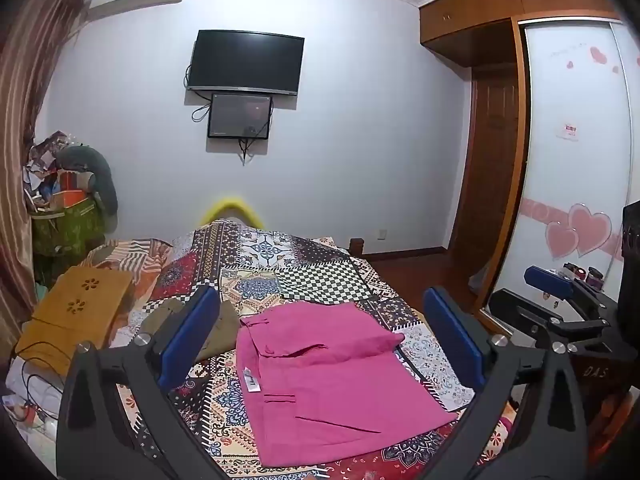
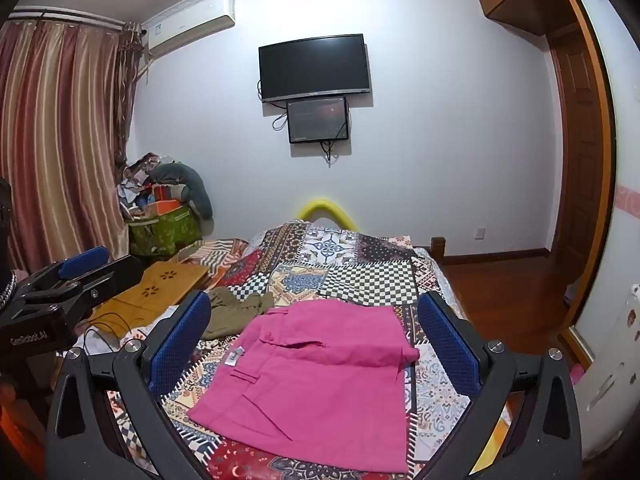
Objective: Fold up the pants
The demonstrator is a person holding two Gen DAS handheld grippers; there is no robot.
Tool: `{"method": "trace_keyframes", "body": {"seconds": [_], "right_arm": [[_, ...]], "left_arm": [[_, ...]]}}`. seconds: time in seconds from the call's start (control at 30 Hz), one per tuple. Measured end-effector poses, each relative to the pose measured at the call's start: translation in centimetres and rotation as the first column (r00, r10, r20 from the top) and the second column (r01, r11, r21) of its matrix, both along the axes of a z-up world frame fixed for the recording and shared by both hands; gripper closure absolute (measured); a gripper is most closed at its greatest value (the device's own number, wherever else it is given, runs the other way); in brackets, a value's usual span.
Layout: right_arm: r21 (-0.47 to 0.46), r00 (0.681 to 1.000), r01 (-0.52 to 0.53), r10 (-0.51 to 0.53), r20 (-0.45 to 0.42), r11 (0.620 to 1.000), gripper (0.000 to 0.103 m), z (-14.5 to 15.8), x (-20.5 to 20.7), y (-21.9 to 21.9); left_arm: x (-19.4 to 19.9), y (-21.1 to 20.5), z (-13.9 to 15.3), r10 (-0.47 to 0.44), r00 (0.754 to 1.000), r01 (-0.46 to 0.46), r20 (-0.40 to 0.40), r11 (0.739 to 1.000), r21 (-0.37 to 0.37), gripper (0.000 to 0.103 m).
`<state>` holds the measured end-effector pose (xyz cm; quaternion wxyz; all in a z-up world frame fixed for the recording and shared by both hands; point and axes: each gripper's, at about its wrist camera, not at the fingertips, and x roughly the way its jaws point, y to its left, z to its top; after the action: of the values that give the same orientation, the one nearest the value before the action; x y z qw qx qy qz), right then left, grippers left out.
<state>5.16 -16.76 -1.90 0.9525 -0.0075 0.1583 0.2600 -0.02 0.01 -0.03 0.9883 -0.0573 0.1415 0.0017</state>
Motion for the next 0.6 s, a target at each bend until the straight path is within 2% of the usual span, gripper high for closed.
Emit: {"method": "trace_keyframes", "body": {"seconds": [0.17,0.6], "right_arm": [[-0.001,1.000,-0.001,0.001,-0.003,1.000,0.000,-0.1,0.0,0.0],[0.006,1.000,0.003,-0.003,-0.007,1.000,0.000,0.2,0.4,-0.4]], "left_arm": [[0.2,0.0,0.4,0.012,1.000,-0.012,-0.011,1.000,0.003,0.000],[0.4,0.1,-0.6,0.001,1.000,-0.001,-0.017,1.000,0.011,0.000]]}}
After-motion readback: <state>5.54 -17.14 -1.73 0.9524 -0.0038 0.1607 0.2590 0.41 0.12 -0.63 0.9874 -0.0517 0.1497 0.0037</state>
